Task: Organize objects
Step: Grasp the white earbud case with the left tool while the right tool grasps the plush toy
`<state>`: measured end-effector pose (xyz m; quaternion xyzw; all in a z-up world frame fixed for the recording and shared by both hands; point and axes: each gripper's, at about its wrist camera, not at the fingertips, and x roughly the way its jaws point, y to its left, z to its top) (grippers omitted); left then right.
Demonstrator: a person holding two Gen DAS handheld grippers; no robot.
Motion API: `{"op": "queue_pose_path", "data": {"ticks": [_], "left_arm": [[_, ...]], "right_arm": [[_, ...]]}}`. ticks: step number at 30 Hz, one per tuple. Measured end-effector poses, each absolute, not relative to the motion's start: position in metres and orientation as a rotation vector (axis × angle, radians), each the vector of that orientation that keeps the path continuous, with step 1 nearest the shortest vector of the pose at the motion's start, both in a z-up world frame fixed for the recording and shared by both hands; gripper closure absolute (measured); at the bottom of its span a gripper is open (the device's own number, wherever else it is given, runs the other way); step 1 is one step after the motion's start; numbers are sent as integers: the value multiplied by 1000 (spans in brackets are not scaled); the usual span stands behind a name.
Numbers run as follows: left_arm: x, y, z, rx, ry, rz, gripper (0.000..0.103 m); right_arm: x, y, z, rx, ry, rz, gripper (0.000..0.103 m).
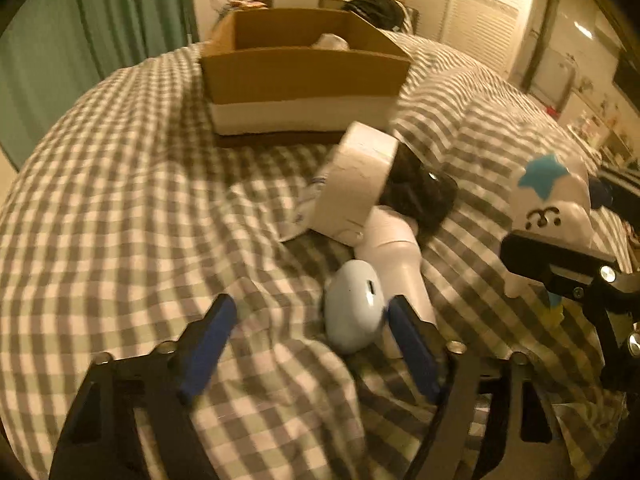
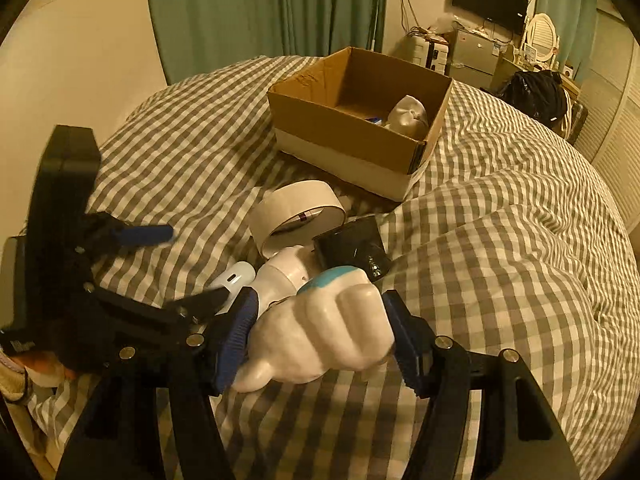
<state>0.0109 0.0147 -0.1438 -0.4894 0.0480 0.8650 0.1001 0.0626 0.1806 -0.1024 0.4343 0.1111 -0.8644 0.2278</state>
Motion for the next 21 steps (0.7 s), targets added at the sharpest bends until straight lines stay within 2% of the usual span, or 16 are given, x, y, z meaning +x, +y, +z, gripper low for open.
{"op": "queue_pose_path", "data": {"ticks": [7,11,15,21], "left_arm": [[7,8,-149,-1485,105,2534,42],[13,10,-151,-1507,198,2558,70],[9,14,-157,-1506,185,2527,70],[-1,13,-165,-1506,68,2424,71]], "right_arm": [[60,176,-107,1193,308,-2358,40],[58,178,-110,1201,296,-2350,40],[58,178,-112,1201,290,-2344,40],[57,177,-116,1219,282,-2340,40]]}}
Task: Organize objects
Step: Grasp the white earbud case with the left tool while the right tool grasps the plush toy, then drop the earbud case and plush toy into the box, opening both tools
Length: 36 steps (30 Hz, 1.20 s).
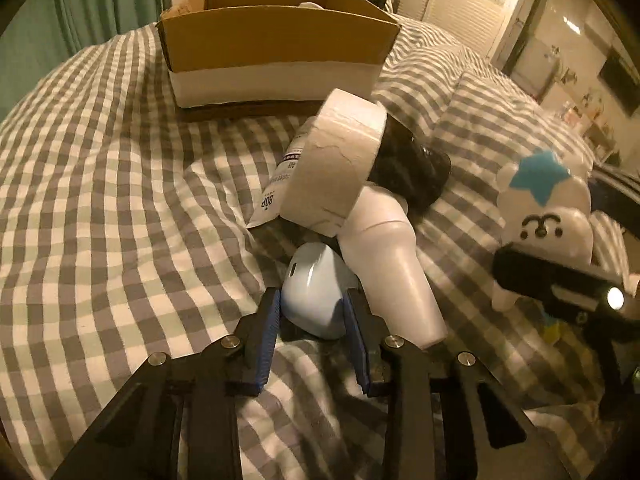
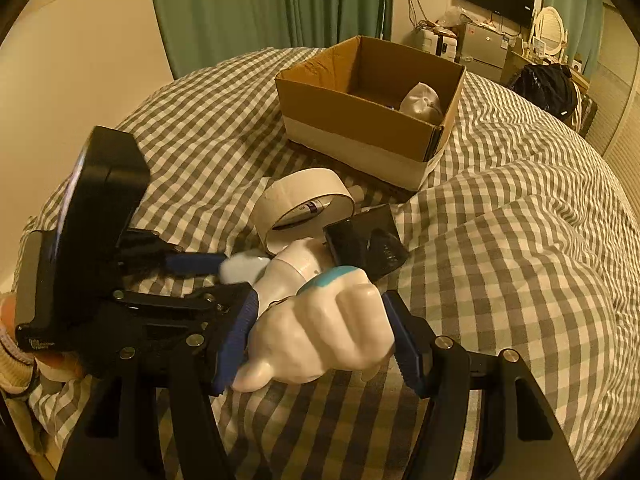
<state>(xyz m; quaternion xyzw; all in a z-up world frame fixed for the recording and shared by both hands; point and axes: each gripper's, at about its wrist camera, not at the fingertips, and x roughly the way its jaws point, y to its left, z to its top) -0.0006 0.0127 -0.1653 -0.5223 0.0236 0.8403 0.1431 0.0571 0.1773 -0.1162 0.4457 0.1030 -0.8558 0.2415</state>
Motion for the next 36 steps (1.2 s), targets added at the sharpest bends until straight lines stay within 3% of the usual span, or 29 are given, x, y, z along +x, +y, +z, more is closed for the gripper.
{"op": "queue_pose_path", "data": {"ticks": [9,22,36], "left_arm": [[16,-6,-134,-1446,-48,2482,78],[40,-15,-103,-1387,-72,2523,79],[-26,-35,5,-1117,-59,2705,79]], "right_arm": [[59,179,-106,1201,287,-2380,40],[85,175,-68,1085,319,-2445,40],[46,166,0,890,323,-2475,40]]}}
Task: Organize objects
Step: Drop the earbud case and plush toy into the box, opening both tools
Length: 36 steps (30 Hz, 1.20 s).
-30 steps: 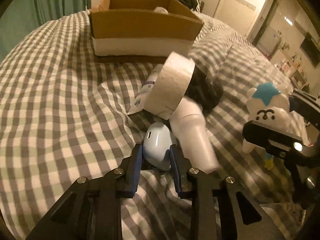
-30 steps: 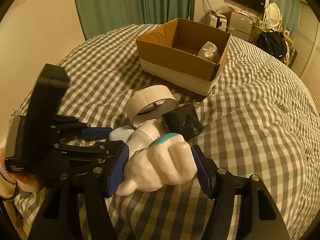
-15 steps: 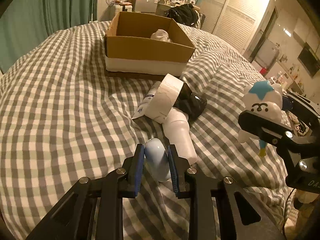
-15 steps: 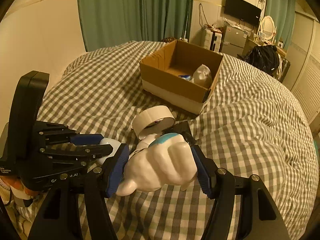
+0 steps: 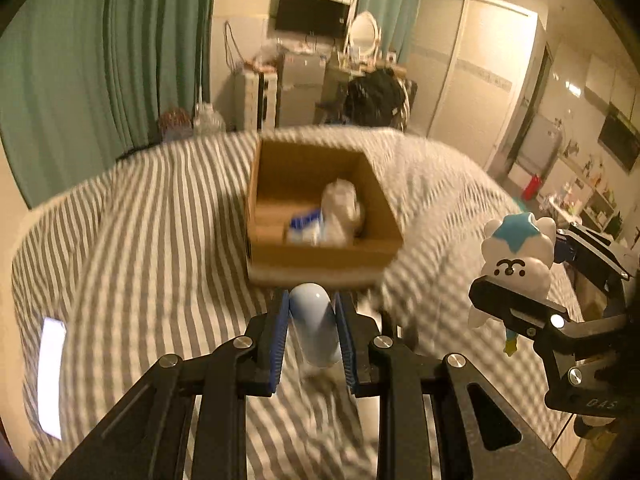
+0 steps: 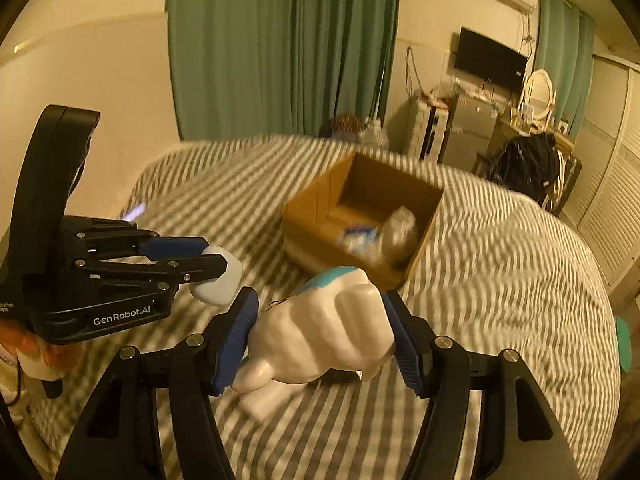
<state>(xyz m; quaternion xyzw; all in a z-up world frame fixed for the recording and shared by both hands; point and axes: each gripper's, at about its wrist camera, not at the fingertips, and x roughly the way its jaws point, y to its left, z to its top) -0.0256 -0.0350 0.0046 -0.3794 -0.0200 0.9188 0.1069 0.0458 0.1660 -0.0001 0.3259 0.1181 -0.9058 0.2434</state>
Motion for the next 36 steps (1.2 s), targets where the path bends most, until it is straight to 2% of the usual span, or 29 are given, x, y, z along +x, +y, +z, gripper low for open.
{"op": "queue_pose_path", "data": {"ticks": [8,18,23,28,34,35,36], "left_arm": [[-122,-31,28,-1058,-70,2753,79],[-231,-18,-28,-1161,-46,2733,80],[-245,-16,-67,-1242,-15,2702,80],[-248,-4,-83,-1281,21,2668,79],[-244,0,-87,-1291,9,2670,79],[-241,0,-85,-1279,-3,2670,79],[-239,0,-82,-1266,-8,2677,77]], "right_arm": [[-42,161,43,795,230,-2525,40],[-176,148,16,874,148,-2548,40],[-225,141,-24,938,184,-2565,40],[-238,140,-61,1029,197,-2521,40],[-237,155,-58,1009,128,-2524,39],[-236,159,-56,1003,112,-2526,36],[-233,162,-53,993,97,-2531,28]]}}
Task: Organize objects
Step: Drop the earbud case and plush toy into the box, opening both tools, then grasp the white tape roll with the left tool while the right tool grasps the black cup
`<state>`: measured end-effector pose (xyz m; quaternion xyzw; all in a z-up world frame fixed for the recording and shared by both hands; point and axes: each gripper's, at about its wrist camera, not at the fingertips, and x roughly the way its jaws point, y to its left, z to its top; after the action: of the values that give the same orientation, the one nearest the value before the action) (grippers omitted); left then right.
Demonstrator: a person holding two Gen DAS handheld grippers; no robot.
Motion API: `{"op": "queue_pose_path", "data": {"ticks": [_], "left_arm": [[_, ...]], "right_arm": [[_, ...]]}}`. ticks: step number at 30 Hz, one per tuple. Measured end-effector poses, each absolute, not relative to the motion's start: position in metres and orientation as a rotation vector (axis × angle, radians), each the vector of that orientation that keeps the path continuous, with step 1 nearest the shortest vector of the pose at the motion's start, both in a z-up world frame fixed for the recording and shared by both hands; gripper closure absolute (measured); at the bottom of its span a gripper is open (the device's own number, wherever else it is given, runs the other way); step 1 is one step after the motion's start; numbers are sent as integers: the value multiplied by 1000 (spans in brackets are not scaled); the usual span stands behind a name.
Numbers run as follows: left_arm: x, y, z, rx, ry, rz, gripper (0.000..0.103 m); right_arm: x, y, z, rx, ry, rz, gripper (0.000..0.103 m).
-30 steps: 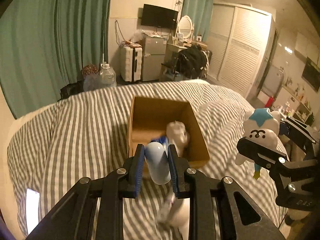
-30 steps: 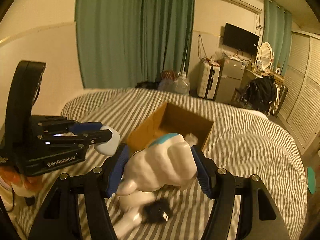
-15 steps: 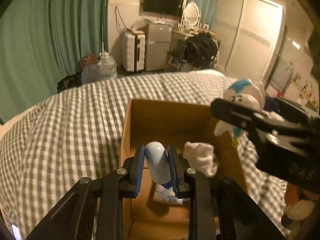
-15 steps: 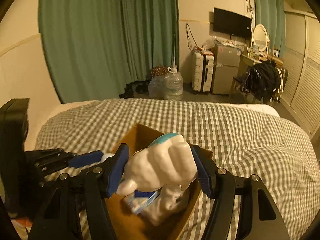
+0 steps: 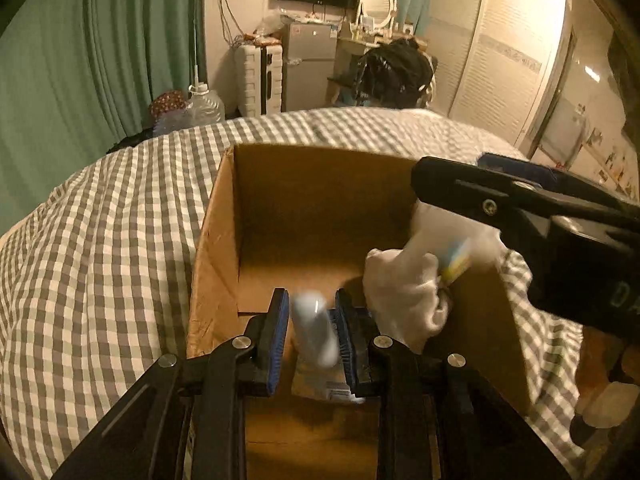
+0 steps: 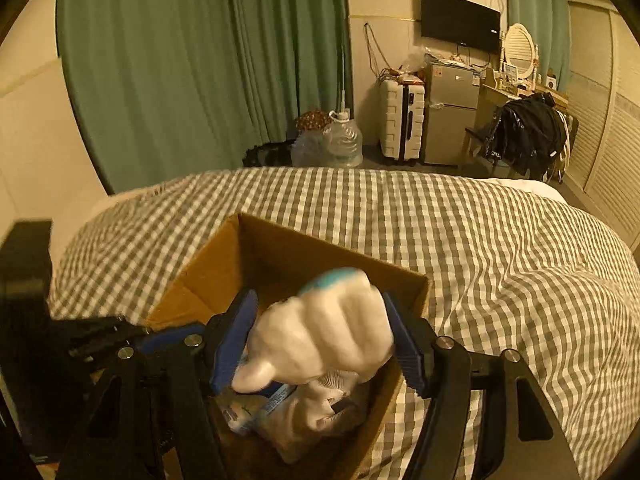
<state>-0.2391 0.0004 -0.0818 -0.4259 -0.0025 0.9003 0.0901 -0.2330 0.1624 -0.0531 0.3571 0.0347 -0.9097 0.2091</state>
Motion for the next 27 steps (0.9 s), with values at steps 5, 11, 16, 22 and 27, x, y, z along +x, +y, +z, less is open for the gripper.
{"op": "queue_pose_path", "data": {"ticks": [5,11,16,22,27], "left_arm": [[-222,-1,-59,-1219,-23,2712,44],[-183,-6,-13,-1112,-58,2772,26],[-145,-11,22,-1053,-60,2794,22],[-96,-17,53,-990,15,2875,9],[-59,-21,55,-975,22,2909,8]], "right_arm": [[-223,172,-36,964,37,-2566,20],[-176,178,7,886,78,-2613,16],[-129,183,56,779,143,-2648,12],[-63,187,100,676,206,-2650,11],[-22,189,102,678,243,-2625,11]]}}
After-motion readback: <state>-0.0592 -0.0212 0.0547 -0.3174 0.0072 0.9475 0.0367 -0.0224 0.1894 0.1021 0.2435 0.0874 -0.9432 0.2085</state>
